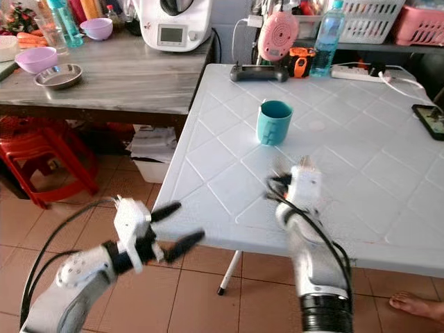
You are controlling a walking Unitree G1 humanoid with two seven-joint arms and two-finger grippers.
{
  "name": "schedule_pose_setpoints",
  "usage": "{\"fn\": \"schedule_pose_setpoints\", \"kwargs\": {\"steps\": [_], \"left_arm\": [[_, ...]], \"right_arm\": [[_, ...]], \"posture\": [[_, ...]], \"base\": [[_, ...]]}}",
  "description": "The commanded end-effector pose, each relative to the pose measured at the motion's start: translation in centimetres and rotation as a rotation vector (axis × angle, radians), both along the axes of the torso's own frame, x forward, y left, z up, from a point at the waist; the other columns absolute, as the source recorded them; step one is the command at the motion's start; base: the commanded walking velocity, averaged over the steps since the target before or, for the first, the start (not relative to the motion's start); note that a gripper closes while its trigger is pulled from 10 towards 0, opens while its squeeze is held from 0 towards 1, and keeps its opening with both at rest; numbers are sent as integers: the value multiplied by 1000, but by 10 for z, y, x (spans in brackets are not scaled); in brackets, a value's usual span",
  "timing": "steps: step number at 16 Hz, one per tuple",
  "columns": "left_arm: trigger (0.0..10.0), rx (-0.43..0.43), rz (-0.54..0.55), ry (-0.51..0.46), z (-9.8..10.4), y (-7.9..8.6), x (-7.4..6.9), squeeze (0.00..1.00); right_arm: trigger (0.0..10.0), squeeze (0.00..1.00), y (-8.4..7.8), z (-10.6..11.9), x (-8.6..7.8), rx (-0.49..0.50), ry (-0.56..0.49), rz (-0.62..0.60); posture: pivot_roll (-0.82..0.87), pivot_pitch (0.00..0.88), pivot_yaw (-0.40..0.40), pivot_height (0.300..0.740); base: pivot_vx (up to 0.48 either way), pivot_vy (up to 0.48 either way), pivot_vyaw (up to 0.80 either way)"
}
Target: Setting the table
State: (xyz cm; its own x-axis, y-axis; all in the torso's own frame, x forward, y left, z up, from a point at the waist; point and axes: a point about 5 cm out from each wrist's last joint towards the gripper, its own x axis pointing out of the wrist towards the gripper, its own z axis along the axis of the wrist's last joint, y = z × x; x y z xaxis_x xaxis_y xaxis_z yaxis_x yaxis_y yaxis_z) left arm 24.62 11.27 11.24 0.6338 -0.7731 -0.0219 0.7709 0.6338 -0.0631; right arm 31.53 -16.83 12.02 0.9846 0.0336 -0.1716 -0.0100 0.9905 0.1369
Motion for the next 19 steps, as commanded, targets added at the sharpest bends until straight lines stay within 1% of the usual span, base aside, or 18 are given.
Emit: {"fn": "schedule_pose_setpoints", "kwargs": {"steps": [1,2,3,4,5,7,8,9,10,15,19], "left_arm": [[10000,20,76,-20,0,8,8,0],[10000,25,133,-39,2,10,15,0],[10000,35,198,-47,3,13,21,0],[10000,23,267,-40,3,15,29,0],[10000,5,336,-46,5,18,35,0],[10000,-14,365,-41,6,20,39,0],[10000,-12,373,-55,6,20,41,0],[10000,-27,380,-56,7,19,43,0],[10000,-35,377,-52,7,18,43,0],[10000,-50,373,-52,5,11,46,0],[10000,-52,340,-40,1,3,40,0]], "right_arm": [[0,0,-2,21,1,-18,-91,-19],[0,0,-4,32,0,-34,-143,-30],[0,0,-4,38,-1,-44,-169,-34],[4471,0,-6,45,-4,-59,-198,-35],[10000,0,-8,49,-9,-78,-226,-45],[10000,0,-11,50,-14,-65,-238,-63],[10000,0,-13,51,-18,-87,-246,-71],[10000,0,-12,50,-21,-105,-244,-76],[10000,0,-12,50,-23,-115,-243,-80],[10000,0,-12,47,-27,-113,-233,-85],[10000,0,-6,45,-28,-109,-227,-75]], "posture": [[-35,66,23,740],[-39,65,21,740],[-39,65,21,740],[-46,58,17,740],[-49,50,16,740],[-50,44,15,740],[-52,40,15,740],[-56,36,16,740],[-62,33,15,740],[-71,27,15,740],[-71,30,17,740]], "base": [[0,0,0],[0,0,0],[0,0,0],[0,0,0],[0,0,0],[0,0,0],[0,0,0],[0,0,0],[0,240,-500],[0,330,-741],[0,359,-705]]}}
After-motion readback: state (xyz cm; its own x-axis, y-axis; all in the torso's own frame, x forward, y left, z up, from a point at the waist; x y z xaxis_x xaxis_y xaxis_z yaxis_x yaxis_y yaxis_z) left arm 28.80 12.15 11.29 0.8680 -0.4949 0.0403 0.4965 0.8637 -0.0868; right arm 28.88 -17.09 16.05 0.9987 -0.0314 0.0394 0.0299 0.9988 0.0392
